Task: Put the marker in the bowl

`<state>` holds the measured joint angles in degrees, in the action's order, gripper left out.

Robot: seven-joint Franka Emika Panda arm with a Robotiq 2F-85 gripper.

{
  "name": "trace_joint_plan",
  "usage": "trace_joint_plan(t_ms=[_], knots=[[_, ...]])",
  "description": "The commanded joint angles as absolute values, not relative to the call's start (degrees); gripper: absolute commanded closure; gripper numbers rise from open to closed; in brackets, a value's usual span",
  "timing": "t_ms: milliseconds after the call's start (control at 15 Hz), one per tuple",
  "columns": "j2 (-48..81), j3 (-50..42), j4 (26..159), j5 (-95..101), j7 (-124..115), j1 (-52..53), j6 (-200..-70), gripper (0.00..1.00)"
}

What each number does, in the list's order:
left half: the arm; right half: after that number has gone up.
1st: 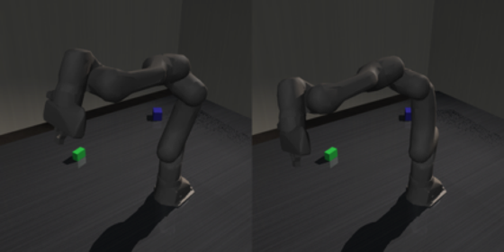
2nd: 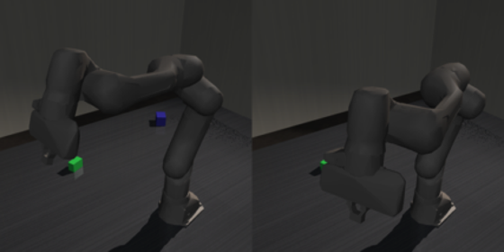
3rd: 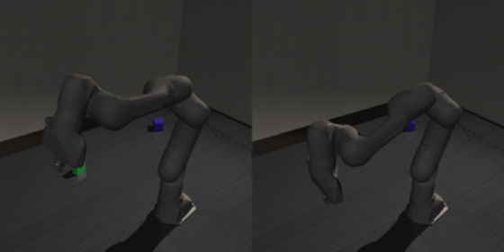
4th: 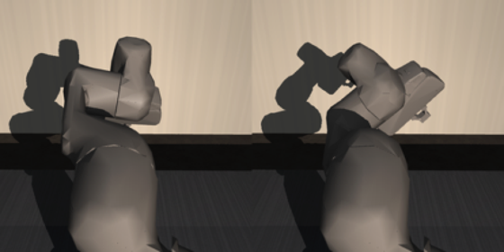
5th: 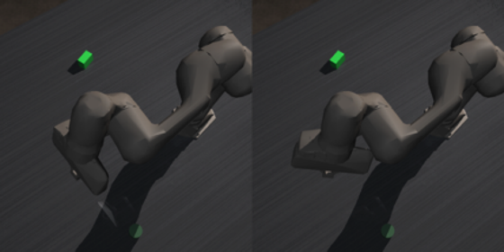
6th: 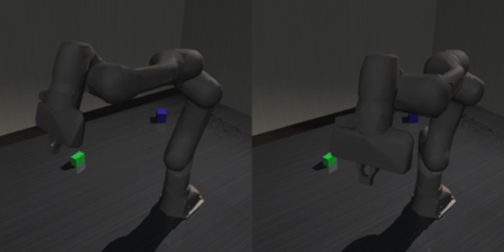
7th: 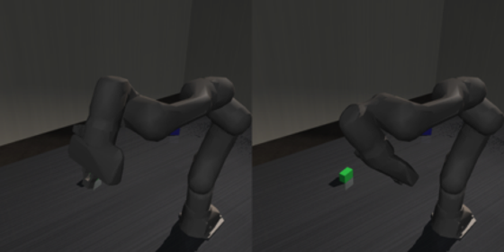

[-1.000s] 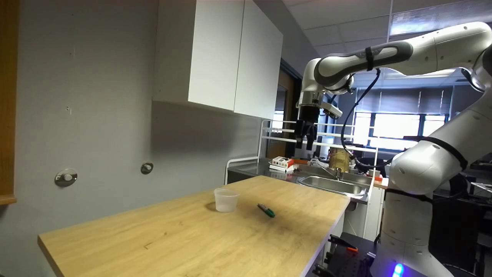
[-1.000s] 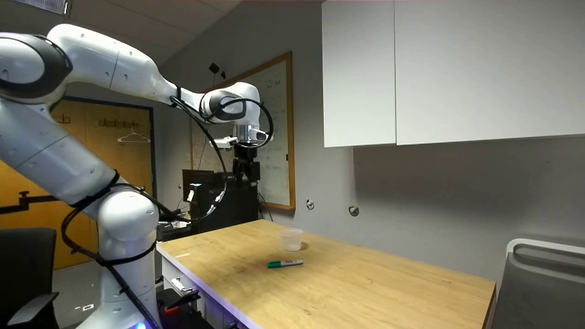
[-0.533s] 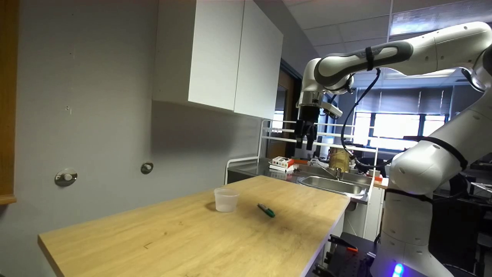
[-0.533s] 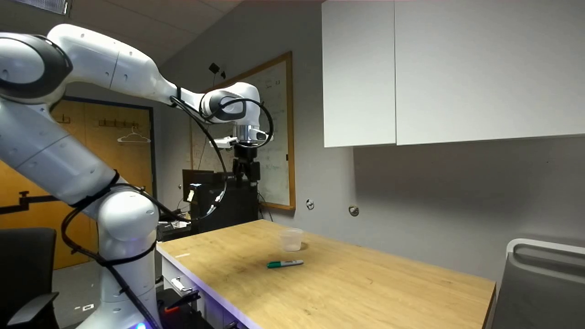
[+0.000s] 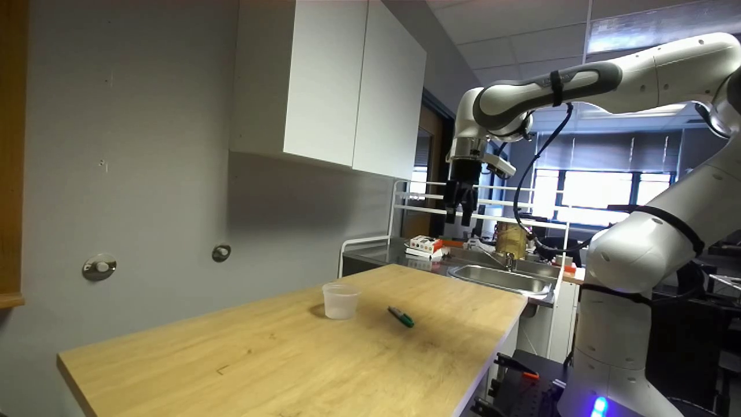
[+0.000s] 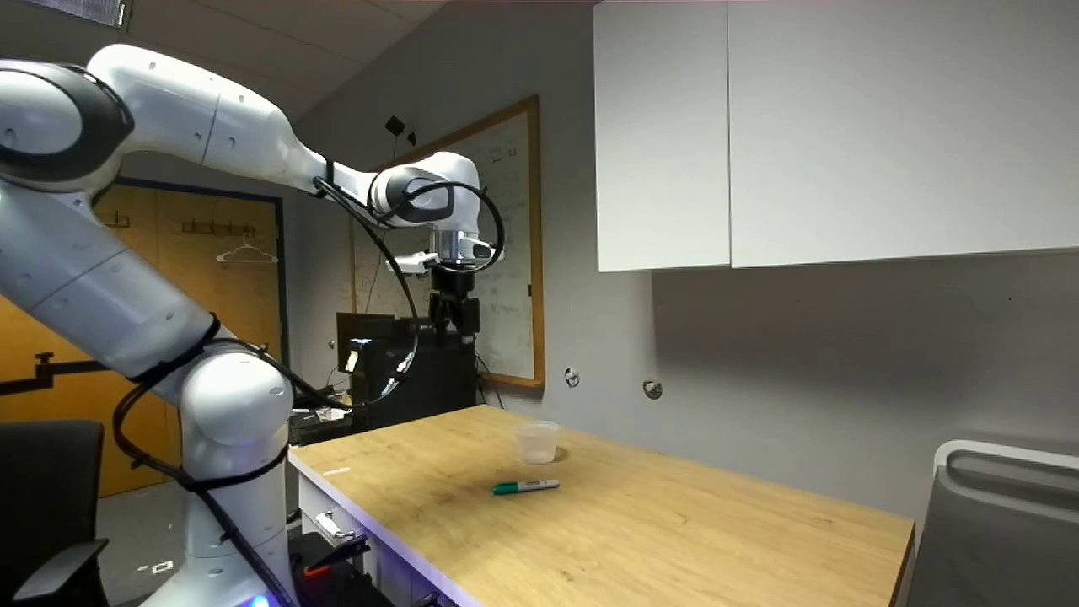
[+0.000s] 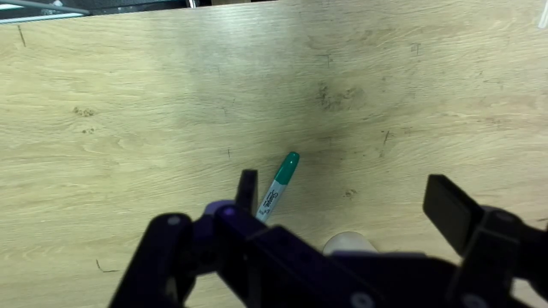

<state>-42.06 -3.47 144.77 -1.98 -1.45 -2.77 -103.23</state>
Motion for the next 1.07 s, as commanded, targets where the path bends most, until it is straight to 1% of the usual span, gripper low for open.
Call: trace_joint_plan(t_ms=[0, 533, 1000], knots=[[-42.0, -3.26, 144.64, -2.14, -1.27, -3.07, -103.08, 0.0], [-41.09, -3.2, 144.58, -2.04, -1.75, -3.33, -103.45, 0.0], [-35.98, -2.87, 143.39, -2.15, -3.49, -4.1, -106.56, 0.0]])
